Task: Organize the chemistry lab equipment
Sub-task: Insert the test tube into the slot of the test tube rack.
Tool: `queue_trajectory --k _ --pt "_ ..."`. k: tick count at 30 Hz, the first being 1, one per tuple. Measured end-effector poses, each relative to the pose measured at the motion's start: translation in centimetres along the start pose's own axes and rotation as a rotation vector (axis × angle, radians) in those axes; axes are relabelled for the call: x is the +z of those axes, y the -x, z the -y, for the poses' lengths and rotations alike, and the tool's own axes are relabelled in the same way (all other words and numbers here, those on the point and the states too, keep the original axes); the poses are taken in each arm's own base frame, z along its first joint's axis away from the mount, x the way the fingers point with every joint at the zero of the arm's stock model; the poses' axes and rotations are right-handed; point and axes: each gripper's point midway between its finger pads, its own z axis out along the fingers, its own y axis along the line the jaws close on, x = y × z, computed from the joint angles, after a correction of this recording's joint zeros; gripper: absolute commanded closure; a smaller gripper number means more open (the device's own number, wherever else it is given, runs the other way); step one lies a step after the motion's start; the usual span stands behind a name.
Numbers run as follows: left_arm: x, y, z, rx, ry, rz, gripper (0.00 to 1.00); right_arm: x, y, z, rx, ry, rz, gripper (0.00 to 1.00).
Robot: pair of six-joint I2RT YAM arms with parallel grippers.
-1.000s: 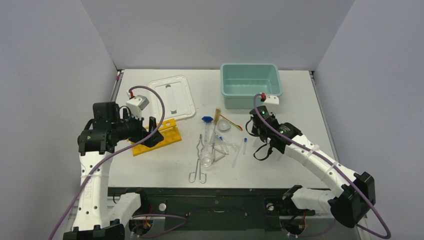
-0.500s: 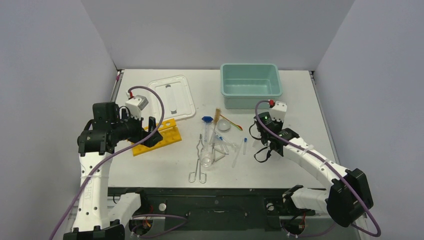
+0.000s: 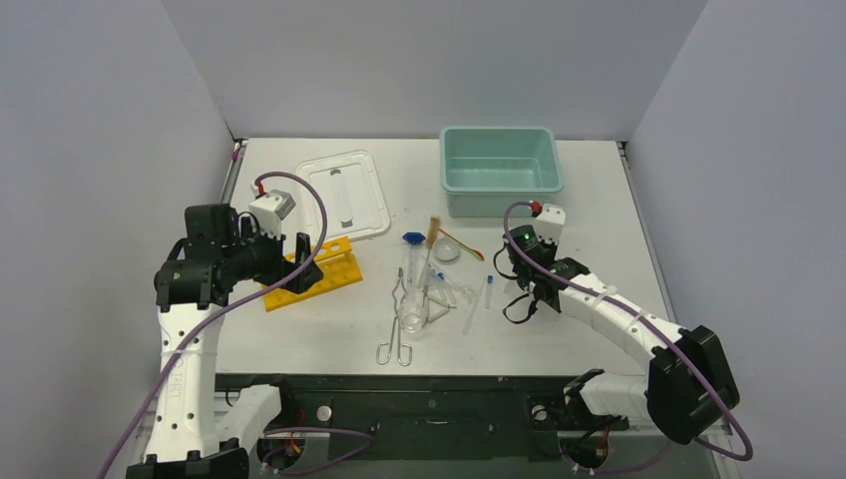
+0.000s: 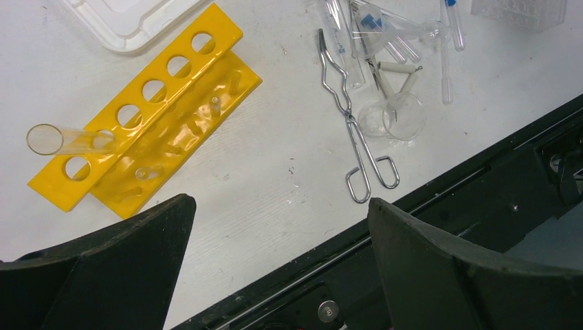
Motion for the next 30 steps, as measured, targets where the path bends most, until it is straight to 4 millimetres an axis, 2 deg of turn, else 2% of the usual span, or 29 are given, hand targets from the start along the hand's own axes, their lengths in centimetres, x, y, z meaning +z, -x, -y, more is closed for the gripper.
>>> queue_trajectory --k 11,30 --pt "0.0 -0.2 -0.2 -0.002 0.010 -0.005 0.03 -0.2 -0.1 -1.3 0.000 0.043 0.004 1.00" --pt "-0.2 -0.5 -0.7 0.006 0.048 -0.007 0.03 0.4 -2.1 -1.0 -0.015 0.022 -0.036 1.00"
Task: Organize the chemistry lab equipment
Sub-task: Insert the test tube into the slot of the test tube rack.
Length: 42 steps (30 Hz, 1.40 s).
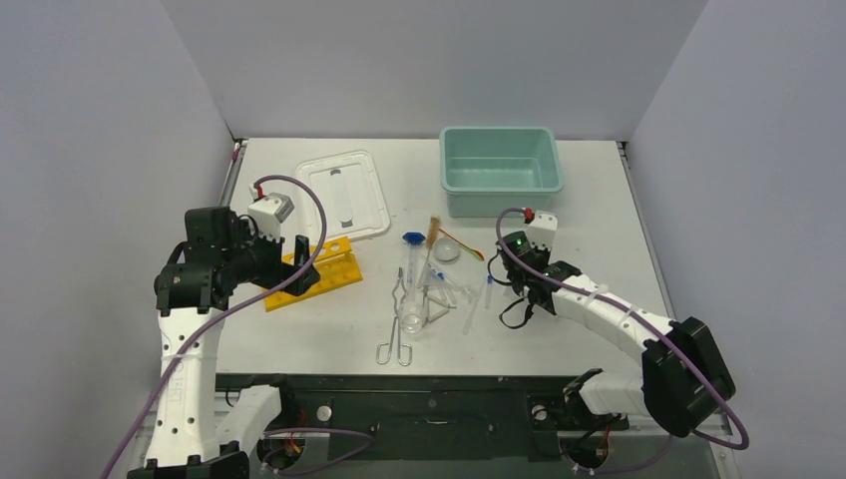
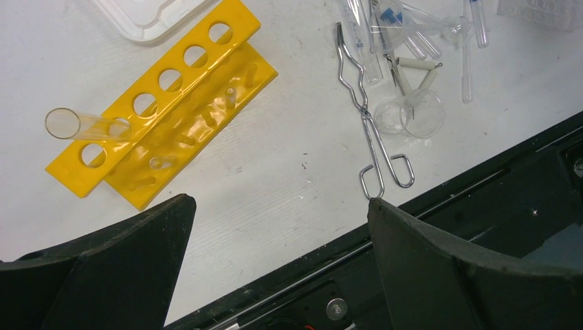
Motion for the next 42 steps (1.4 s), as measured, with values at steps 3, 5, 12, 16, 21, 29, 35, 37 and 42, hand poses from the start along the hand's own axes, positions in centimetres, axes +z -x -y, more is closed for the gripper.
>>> queue_trajectory --k 3,5,12,16,21,29,35,37,42 --pt "0.0 0.0 -0.1 0.003 0.004 -0.001 0.03 0.0 -0.3 -0.1 -0.001 0.002 -0.005 1.00" --pt "0.0 0.0 -0.1 0.006 0.006 -0.001 0.04 0.1 -0.5 -0.1 0.000 0.001 -0.009 0.99" --pt "-0.1 0.0 -0.2 0.020 0.012 0.001 0.03 0.3 -0.8 -0.1 0.030 -0.009 -0.016 0.81" --pt "-0.1 0.0 -0.2 0.025 0.013 0.004 0.03 0.2 -1.2 0.0 0.050 -0.013 -0.026 0.59" --pt "-0.2 0.0 -0.2 0.025 0.013 0.003 0.03 0.0 -1.8 0.3 0.053 -0.022 -0.052 0.51" --pt "-0.4 -0.1 -0.2 0.034 0.017 0.005 0.03 -2.8 -0.1 1.5 0.120 0.010 -0.010 0.60" --pt "-0.5 -0.2 -0.2 0.040 0.021 0.008 0.04 -4.4 0.3 1.9 0.187 0.065 0.007 0.61" --pt "-0.6 -0.2 -0.2 0.044 0.021 0.006 0.03 -4.1 -1.4 2.2 0.194 0.063 -0.024 0.60" --pt "-0.7 -0.4 -0.1 0.049 0.024 0.005 0.03 -3.0 -7.7 3.8 0.184 0.026 -0.153 0.59"
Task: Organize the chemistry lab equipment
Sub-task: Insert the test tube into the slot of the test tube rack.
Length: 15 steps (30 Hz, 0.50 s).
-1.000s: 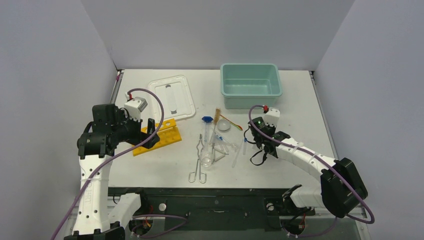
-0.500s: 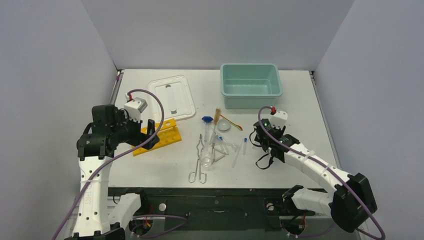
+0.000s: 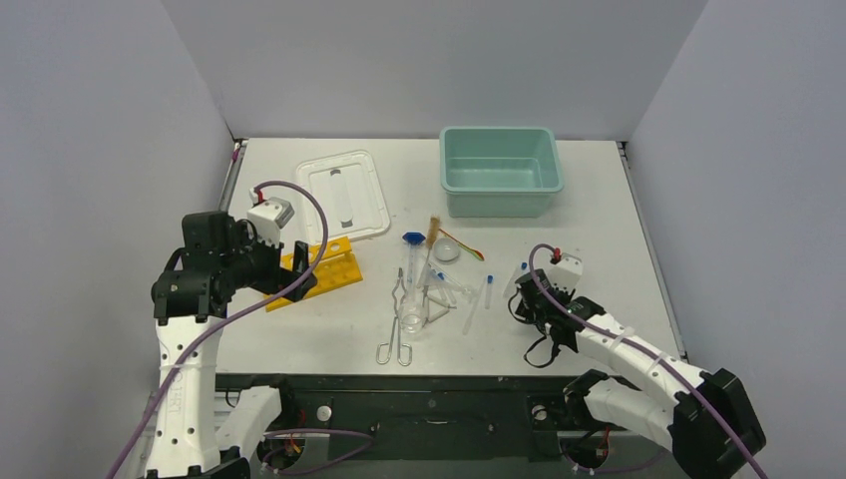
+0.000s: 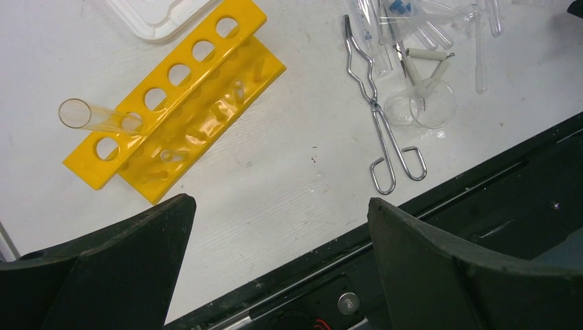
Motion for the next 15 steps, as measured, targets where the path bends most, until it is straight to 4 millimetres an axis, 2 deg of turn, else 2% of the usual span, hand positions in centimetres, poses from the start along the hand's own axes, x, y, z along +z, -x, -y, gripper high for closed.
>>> queue_trajectory --k 4,13,15 --pt "-0.1 -0.1 0.0 -0.002 0.000 -0.005 0.03 0.9 -1.4 0.1 0.006 -0.015 -0.042 0.59" --pt "-0.4 0.1 0.0 0.001 0.010 -0.002 0.04 3.3 -2.0 -1.2 -0.020 -0.034 -0.069 0.64" --pt "-0.4 0.2 -0.1 0.002 0.012 -0.002 0.03 3.7 -1.5 -2.3 -0.020 -0.017 -0.064 0.64"
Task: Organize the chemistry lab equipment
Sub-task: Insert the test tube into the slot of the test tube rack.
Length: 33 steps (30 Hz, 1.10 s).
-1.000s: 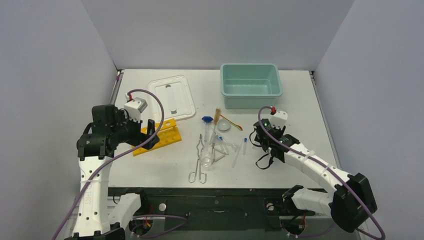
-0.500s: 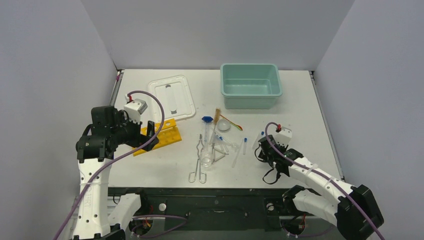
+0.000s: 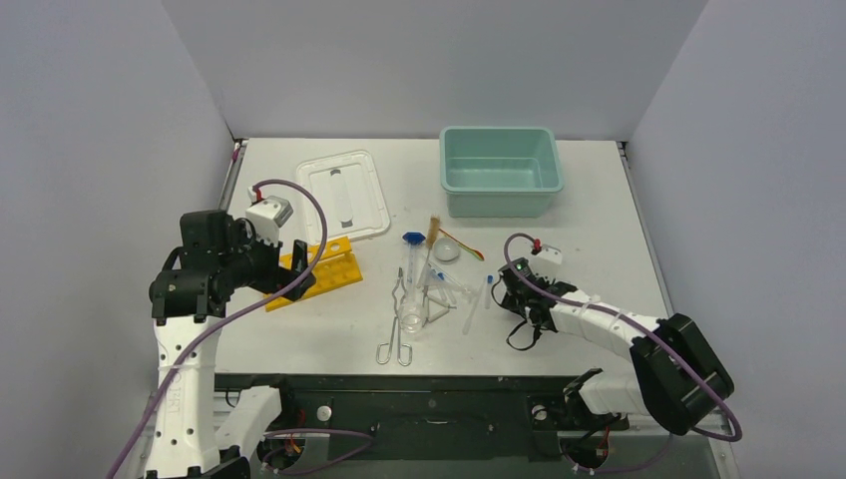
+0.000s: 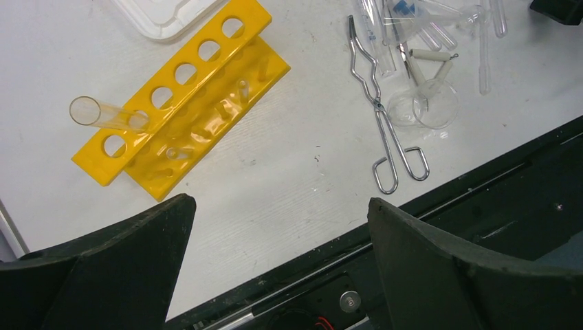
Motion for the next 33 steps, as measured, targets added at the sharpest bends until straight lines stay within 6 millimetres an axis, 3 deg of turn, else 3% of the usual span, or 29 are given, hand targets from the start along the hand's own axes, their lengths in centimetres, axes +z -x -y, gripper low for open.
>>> queue_trajectory --k 5,12,23,29,33 --pt "0.1 0.0 -0.2 0.001 0.007 -0.006 0.03 0.5 0.9 -2.1 -0.013 0.036 0.005 0.63" --pt "0.1 0.0 -0.3 0.002 0.009 -0.010 0.04 -0.8 2.0 -5.2 -0.042 0.115 0.035 0.62" --pt "-0.2 -0.3 -0.1 0.026 0.009 -0.010 0.03 0.1 0.8 -6.7 -0.087 0.113 0.000 0.67" --pt "-0.4 -0.6 0.0 0.024 0.007 -0.014 0.03 0.8 0.0 -7.7 -0.114 0.112 -0.014 0.74" --pt "-0.4 -0.6 0.0 0.023 0.007 -0.016 0.04 0.9 0.1 -8.2 -0.110 0.119 -0.012 0.89"
